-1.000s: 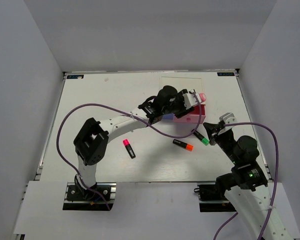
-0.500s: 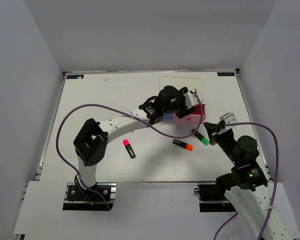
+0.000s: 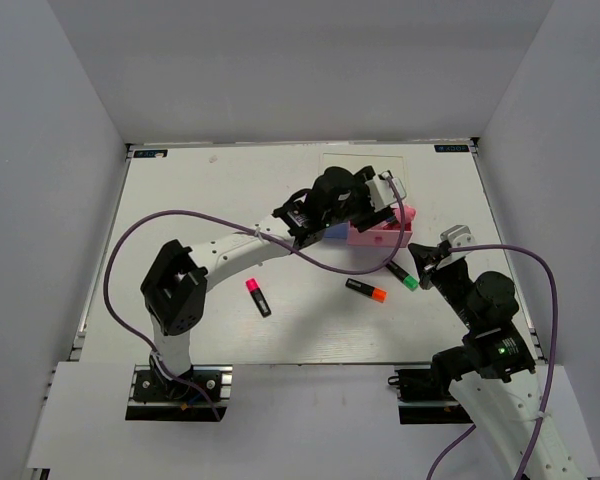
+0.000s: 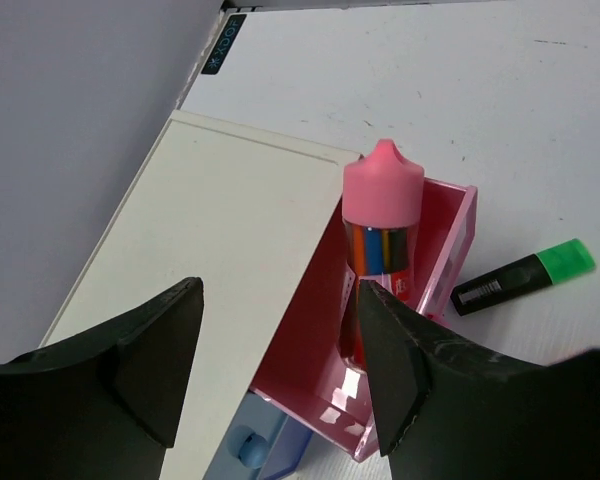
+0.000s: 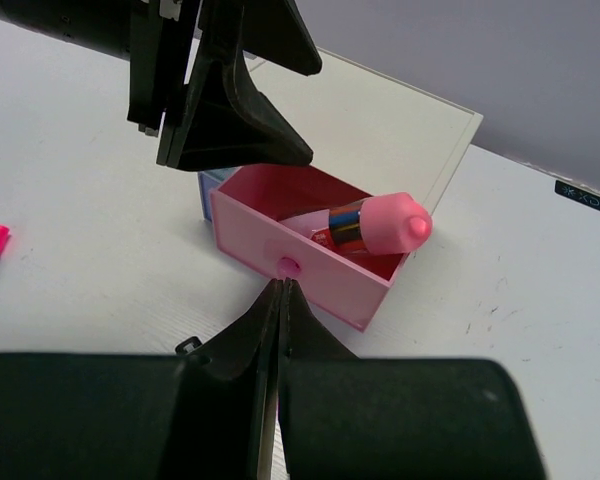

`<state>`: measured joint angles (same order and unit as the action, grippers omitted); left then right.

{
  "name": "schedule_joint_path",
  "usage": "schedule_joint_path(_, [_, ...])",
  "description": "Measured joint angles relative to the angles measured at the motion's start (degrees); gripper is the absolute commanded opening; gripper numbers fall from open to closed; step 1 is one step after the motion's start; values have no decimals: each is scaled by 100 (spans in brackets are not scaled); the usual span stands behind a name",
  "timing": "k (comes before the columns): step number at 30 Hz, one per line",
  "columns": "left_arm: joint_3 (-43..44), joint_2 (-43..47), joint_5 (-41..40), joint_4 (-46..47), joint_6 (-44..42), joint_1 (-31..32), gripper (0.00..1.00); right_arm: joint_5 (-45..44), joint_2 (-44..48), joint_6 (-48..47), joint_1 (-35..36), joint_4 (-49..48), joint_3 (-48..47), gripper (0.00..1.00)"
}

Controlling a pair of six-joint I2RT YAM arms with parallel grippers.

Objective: Sort the stationery into containers
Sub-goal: Place the stationery in the drawer, then close the drawer in the storage box.

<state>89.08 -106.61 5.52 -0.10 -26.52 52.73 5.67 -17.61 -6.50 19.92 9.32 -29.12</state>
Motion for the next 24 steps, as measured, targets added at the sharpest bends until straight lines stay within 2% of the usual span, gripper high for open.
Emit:
schedule_joint_path(2, [15,0,-72,2,24,0,72,-11,0,-2,-4,-11,0,0])
schedule_joint_path(8, [17,39,-354,9,319,0,58,-85,0,-7,-4,-33,4,0])
schedule_joint_path(11, [-2,179,-444,7,540,0,55,-118,0,-11,-4,-44,11,0])
schedule_joint_path(13, [-63,354,-474,4,772,0,55,-127,-2,-15,-4,-46,11,4])
schedule_joint_path(15, [-168,590,-485,4,1082,0,59,-120,-15,-35,-4,-46,11,12])
schedule_joint_path(16, [-247,732,-485,11,1281,0,67,-105,-37,-72,-4,-44,11,15])
schedule_joint_path(17, [-348,896,-481,2,1521,-13,72,-50,-70,-133,-4,-44,11,18])
schedule_joint_path(18, [-448,1073,-472,-22,1788,-31,81,33,-120,-245,-2,-35,11,20])
schedule_joint_path(19, [-564,1266,-468,-83,2057,-46,85,149,-177,-350,0,-24,11,20])
schedule_joint_path(20, [-682,1473,-507,-175,2350,-55,88,308,-247,-481,2,-11,11,14])
schedule_joint_path(21, [-798,1690,-546,-286,2627,-68,92,479,-334,-656,2,13,11,0])
schedule_joint_path(22, [-942,1912,-601,-358,2883,-81,100,632,-448,-861,4,48,7,0])
schedule_joint_path(24, [-1283,2413,-778,-673,3355,-87,100,984,-732,-1263,7,166,-13,0])
